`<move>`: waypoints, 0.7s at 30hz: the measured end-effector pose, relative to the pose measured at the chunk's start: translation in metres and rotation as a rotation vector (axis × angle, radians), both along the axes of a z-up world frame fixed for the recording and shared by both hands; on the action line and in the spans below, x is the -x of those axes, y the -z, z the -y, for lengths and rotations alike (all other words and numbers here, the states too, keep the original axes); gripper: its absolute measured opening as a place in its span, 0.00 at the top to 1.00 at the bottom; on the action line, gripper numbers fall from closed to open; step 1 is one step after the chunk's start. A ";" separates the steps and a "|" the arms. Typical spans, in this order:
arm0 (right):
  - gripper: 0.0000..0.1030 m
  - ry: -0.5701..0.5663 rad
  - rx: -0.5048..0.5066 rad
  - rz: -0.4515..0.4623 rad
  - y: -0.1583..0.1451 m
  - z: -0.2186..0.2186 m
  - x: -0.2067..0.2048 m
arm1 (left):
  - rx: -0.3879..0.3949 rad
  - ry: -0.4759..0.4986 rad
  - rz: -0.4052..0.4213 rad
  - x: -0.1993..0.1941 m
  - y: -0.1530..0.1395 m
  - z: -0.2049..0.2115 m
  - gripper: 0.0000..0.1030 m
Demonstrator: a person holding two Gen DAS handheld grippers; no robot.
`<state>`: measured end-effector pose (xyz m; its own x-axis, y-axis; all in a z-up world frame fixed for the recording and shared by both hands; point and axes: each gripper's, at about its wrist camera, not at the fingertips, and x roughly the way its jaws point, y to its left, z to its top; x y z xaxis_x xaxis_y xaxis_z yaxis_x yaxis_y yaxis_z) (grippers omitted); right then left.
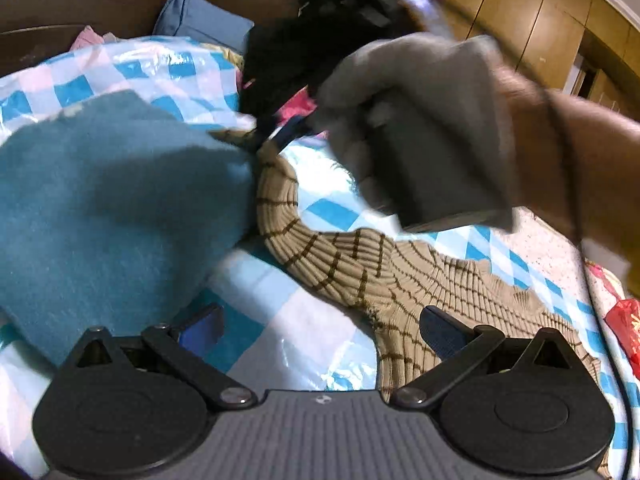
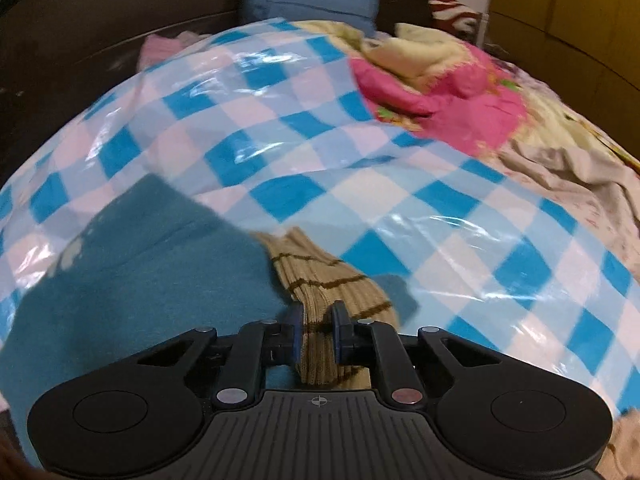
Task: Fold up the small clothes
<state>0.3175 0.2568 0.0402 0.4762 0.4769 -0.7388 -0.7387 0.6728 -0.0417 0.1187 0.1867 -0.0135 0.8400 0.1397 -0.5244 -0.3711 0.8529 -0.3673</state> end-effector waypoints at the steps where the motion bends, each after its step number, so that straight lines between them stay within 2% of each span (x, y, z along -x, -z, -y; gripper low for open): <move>1: 0.89 0.015 -0.013 0.000 -0.004 0.007 -0.001 | 0.001 0.003 -0.005 -0.001 0.001 0.001 0.00; 7: 0.89 0.120 -0.145 -0.013 -0.036 0.069 -0.004 | -0.029 0.034 -0.039 -0.007 0.006 0.010 0.00; 13: 0.89 0.264 -0.327 -0.047 -0.060 0.176 0.009 | -0.089 0.070 -0.034 -0.007 0.001 0.026 0.00; 18: 0.89 0.458 -0.480 -0.092 -0.045 0.294 0.029 | -0.160 0.133 -0.028 -0.007 -0.003 0.048 0.00; 21: 0.89 0.588 -0.498 -0.106 -0.017 0.351 0.034 | -0.199 0.184 -0.043 -0.010 0.000 0.062 0.00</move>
<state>0.2836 -0.0946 0.0576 0.6926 0.4556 -0.5592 -0.2377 0.8762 0.4193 0.1283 0.1244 -0.0131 0.8383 0.0905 -0.5376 -0.2147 0.9613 -0.1729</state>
